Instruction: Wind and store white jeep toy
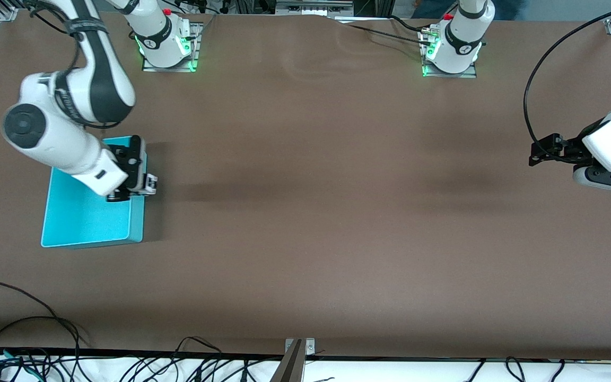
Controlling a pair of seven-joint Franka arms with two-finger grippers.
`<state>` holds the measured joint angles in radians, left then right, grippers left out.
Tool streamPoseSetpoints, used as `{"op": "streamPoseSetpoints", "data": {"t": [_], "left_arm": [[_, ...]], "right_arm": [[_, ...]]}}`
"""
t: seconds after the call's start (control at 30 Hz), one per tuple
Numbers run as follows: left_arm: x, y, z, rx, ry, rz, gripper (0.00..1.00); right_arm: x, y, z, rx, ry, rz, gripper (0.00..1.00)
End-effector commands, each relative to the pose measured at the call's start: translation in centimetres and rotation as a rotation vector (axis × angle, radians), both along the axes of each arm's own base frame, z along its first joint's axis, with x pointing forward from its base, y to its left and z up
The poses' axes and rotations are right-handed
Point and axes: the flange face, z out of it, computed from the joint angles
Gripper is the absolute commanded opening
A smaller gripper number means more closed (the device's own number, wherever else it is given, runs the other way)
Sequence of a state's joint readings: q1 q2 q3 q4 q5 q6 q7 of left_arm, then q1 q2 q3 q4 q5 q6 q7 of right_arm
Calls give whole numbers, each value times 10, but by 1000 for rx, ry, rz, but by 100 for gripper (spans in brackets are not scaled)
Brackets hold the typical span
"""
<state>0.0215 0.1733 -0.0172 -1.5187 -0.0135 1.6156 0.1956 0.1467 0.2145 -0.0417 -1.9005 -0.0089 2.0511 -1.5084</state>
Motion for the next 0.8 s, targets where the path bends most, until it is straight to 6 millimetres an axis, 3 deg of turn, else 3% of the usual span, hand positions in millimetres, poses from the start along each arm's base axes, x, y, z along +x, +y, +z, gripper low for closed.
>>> {"op": "streamPoseSetpoints", "data": {"t": [0.0,0.17,0.37,0.63,0.77], "left_arm": [[7,2,4,-20,-9,16,100],[7,5,4,-28,-11,20,100],[7,7,5,-24,-12,24,100],[7,6,7,-17,-26,22,100],[7,7,7,-17,-27,23,100]], "right_arm": [[-6,-45,11,-8,31,27,14],[-14,-83,-4,19,61,71,14],[-33,-126,-40,69,78,96,14],[-62,-151,-87,70,80,77,14],[-73,-155,-110,58,54,110,14]]}}
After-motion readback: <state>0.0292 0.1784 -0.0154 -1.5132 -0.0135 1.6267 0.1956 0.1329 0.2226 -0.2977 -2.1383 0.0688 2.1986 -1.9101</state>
